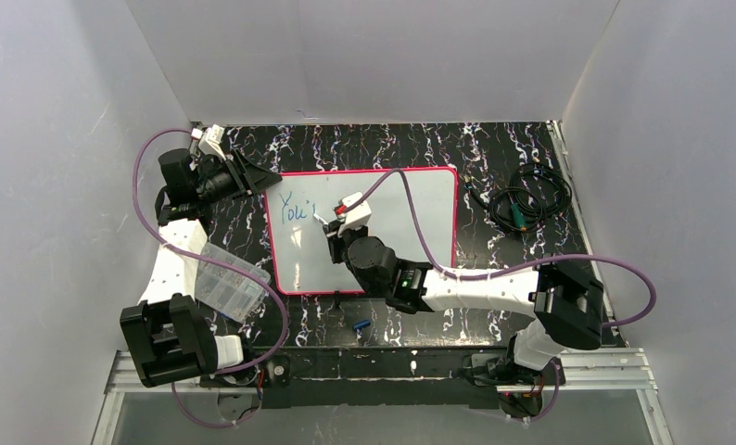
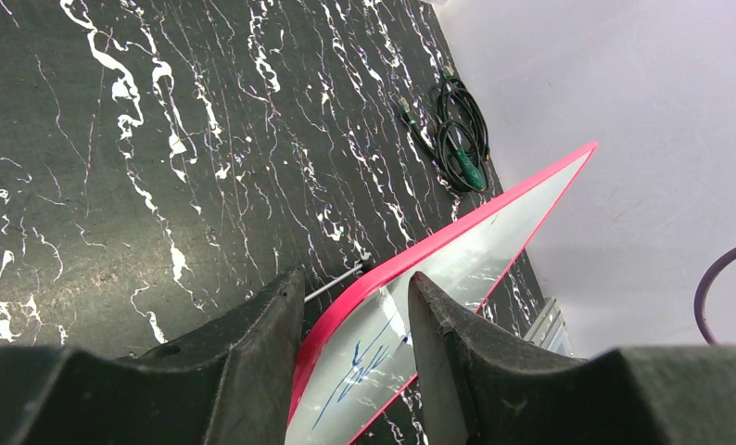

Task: Write a sentence on the whiteboard

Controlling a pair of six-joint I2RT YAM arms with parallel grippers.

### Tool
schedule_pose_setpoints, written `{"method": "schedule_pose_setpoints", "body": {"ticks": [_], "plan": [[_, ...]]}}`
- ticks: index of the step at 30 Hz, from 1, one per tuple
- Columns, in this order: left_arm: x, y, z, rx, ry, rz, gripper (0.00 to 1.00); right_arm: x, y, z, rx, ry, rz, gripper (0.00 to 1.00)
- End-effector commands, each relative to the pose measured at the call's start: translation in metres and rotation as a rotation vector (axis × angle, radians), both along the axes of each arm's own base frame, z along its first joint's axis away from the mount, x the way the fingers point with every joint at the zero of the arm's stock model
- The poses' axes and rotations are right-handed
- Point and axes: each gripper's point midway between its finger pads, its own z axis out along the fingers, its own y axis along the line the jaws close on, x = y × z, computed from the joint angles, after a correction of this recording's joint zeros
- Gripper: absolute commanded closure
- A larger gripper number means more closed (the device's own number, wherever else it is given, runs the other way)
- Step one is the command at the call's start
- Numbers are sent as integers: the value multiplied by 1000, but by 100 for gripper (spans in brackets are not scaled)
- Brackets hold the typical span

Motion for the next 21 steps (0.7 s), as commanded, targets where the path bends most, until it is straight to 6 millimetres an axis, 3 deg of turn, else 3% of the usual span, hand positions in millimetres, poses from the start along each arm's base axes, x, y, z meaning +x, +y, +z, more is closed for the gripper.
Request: {"method": "schedule_pose_setpoints", "body": {"ticks": [1,21], "plan": [[-12,-8,14,-8,-37,-47,57,1,-12,-6,-11,20,-27,99],[-12,-8,12,-10,-33,-48,57,12,-11,29,70,-57,-85,99]]}}
